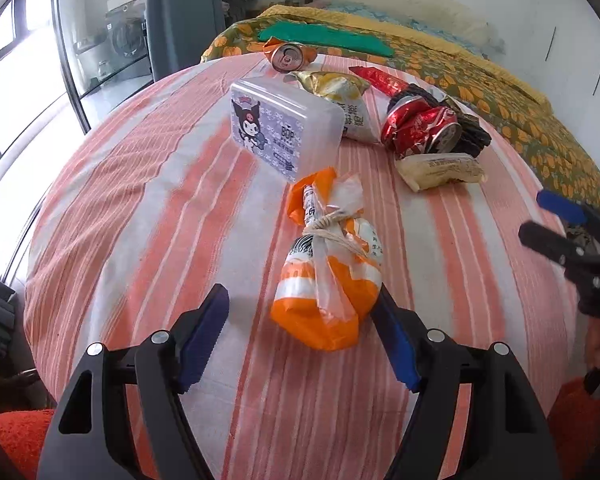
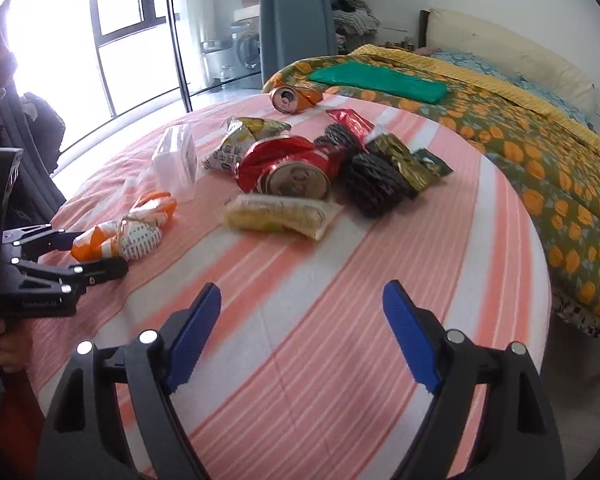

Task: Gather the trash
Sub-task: 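Grasp the orange-and-white wrapper bundle with the left tool while the right tool grasps the snack bar wrapper, then carry the wrapper bundle and snack bar wrapper over the blue wastebasket with both tools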

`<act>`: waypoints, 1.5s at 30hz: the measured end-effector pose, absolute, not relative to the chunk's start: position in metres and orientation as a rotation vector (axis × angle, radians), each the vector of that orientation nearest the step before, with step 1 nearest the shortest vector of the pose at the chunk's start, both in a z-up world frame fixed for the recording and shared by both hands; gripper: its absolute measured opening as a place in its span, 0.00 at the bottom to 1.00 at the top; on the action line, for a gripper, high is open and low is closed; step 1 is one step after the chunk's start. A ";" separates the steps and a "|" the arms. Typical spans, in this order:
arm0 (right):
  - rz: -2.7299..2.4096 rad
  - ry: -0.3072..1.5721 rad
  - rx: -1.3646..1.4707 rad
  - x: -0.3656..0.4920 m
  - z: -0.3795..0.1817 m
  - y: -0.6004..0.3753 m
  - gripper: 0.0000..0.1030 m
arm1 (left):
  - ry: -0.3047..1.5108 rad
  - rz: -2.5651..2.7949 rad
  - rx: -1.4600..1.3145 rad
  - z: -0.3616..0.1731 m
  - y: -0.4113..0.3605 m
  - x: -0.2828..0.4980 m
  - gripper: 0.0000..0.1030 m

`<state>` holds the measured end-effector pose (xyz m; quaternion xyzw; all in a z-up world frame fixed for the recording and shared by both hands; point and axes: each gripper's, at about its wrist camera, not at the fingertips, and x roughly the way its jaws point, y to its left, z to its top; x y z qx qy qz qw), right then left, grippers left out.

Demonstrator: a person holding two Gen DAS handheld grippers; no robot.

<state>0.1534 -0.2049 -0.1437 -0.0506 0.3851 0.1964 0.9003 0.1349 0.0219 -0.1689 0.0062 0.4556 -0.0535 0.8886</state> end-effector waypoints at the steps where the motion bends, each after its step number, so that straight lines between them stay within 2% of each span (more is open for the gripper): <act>1: 0.433 0.809 -0.102 0.165 -0.142 -0.201 0.79 | 0.944 -0.102 0.019 -0.169 0.023 0.135 0.73; 9: 0.520 0.901 -0.097 0.228 -0.154 -0.179 0.78 | 0.947 -0.091 0.044 -0.171 0.027 0.136 0.77; 17: 0.958 1.029 -0.076 0.176 -0.153 -0.151 0.76 | 0.959 -0.078 0.029 -0.170 0.036 0.137 0.78; 22: 0.733 0.988 -0.151 0.182 -0.143 -0.149 0.76 | 0.948 -0.094 0.024 -0.166 0.034 0.140 0.78; 27: 0.617 0.981 -0.211 0.210 -0.153 -0.125 0.66 | 0.911 -0.117 0.021 -0.160 0.032 0.141 0.78; 28: 0.613 0.985 -0.221 0.213 -0.156 -0.120 0.61 | 0.906 -0.122 0.013 -0.159 0.033 0.141 0.78; 30: 0.605 0.991 -0.236 0.215 -0.161 -0.115 0.44 | 0.901 -0.133 0.004 -0.158 0.034 0.141 0.78; 32: 0.596 0.992 -0.229 0.215 -0.163 -0.114 0.26 | 0.898 -0.140 0.007 -0.158 0.033 0.141 0.74; 36: 0.572 0.988 -0.211 0.201 -0.158 -0.128 0.25 | 0.889 -0.174 0.026 -0.158 0.027 0.141 0.66; 41: 0.502 1.001 -0.134 0.171 -0.151 -0.171 0.25 | 0.888 -0.231 0.037 -0.159 0.018 0.137 0.43; 45: 0.470 1.023 -0.093 0.141 -0.151 -0.196 0.25 | 0.927 -0.297 0.022 -0.161 0.012 0.127 0.42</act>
